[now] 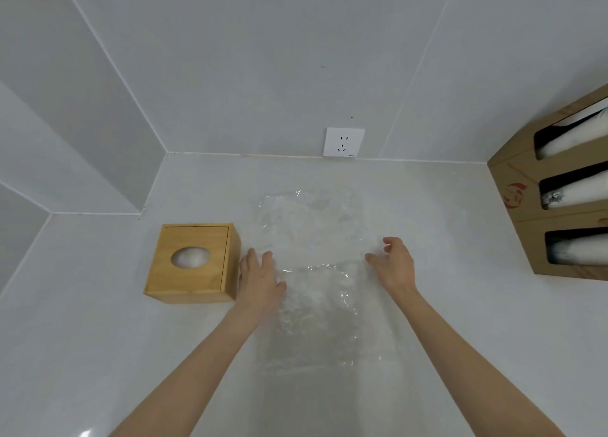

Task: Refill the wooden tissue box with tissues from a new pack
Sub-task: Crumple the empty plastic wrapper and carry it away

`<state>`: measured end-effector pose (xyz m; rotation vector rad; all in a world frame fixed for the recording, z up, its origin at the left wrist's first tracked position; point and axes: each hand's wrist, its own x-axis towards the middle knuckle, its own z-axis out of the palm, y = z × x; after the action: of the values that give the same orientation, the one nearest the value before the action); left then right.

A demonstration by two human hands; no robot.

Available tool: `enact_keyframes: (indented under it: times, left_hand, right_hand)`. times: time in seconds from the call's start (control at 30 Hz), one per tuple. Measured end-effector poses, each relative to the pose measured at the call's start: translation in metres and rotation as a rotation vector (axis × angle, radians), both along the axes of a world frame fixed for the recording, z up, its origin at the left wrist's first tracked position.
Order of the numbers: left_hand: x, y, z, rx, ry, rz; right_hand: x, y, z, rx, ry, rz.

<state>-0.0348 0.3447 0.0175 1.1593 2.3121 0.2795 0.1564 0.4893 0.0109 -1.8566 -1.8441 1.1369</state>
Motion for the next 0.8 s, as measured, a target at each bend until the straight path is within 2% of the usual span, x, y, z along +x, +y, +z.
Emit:
enact_keyframes:
  times: [0.13, 0.27, 0.37, 0.5, 0.67, 0.8]
  left_hand:
    - [0.002, 0.004, -0.004, -0.058, 0.104, 0.04]
    - [0.001, 0.007, -0.005, -0.051, 0.101, 0.093]
    - [0.001, 0.009, -0.005, -0.072, 0.079, 0.132]
    - [-0.002, 0.011, -0.008, -0.083, 0.091, 0.092]
    - [-0.007, 0.003, -0.011, 0.041, 0.104, 0.083]
    - [-0.003, 0.002, -0.011, 0.168, 0.006, 0.098]
  right_hand:
    - [-0.002, 0.003, -0.006, -0.071, -0.025, -0.013]
    - [-0.005, 0.003, -0.008, -0.099, 0.0, -0.032]
    - [-0.006, 0.005, -0.01, -0.158, 0.072, -0.135]
    - [-0.004, 0.004, -0.005, -0.288, 0.27, -0.207]
    - [-0.003, -0.001, 0.008, -0.447, 0.535, -0.119]
    - [0.0, -0.002, 0.01, -0.493, 0.666, -0.098]
